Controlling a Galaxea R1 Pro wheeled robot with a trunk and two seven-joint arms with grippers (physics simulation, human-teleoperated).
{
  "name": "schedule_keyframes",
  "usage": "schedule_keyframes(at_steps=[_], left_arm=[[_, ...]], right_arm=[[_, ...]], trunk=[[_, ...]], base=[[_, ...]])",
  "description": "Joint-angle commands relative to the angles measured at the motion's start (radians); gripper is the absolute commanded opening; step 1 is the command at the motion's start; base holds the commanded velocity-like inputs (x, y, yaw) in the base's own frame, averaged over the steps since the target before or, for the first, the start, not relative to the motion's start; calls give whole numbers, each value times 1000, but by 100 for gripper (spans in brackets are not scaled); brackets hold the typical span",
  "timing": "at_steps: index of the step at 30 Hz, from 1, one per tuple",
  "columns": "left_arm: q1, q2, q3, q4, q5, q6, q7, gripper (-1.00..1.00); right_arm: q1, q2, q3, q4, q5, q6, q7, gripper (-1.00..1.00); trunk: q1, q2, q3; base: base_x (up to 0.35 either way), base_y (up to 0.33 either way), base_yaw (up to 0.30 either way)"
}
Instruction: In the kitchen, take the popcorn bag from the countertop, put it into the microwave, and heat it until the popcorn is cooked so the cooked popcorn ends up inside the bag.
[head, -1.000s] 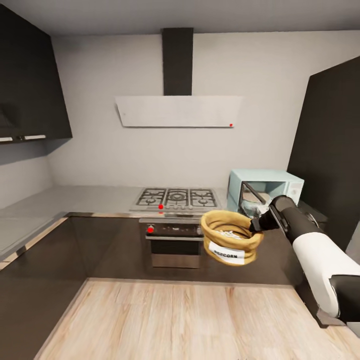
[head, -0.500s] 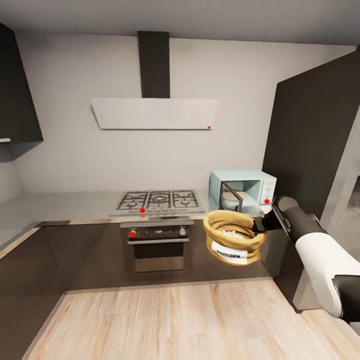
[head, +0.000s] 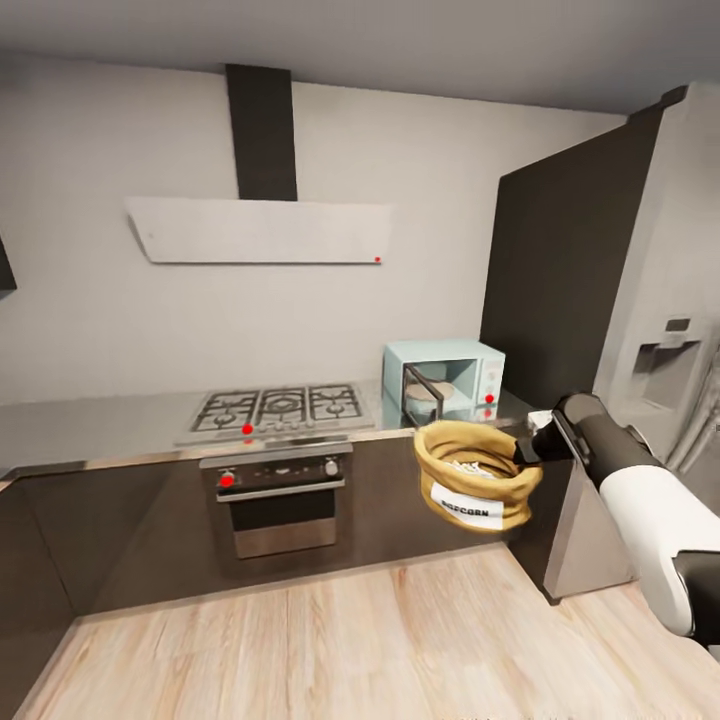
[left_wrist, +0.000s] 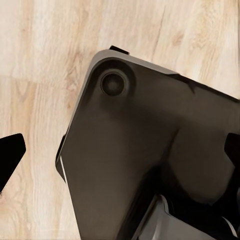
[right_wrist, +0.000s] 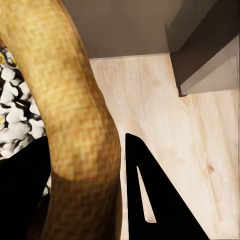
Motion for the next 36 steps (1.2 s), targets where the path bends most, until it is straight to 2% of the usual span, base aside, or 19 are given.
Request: schedule_keyframes(at_steps=[1, 7, 21, 30, 36], left_arm=[[0, 0, 0, 0, 2, -3, 2, 100], [0, -2, -2, 0, -2, -7, 0, 100], [0, -3, -5, 0, -9, -7, 4, 100], [0, -2, -15, 2, -8, 7, 4, 100], [0, -2, -14, 0, -8, 44, 4, 100]], right_arm=[[0, -2, 5, 0, 8, 2, 8, -100], [-1, -3, 5, 32, 7, 2, 7, -100], [0, -3, 4, 35, 5, 2, 10, -100], [-1, -3, 5, 35, 5, 2, 13, -100], [-1, -3, 5, 35, 5, 2, 11, -100]], trunk=[[0, -1, 1], [0, -1, 6], [0, -1, 17], [0, -1, 18], [0, -1, 18]], base=[[0, 0, -255], [0, 0, -256], [16, 0, -251], [296, 0, -17], [322, 0, 0]])
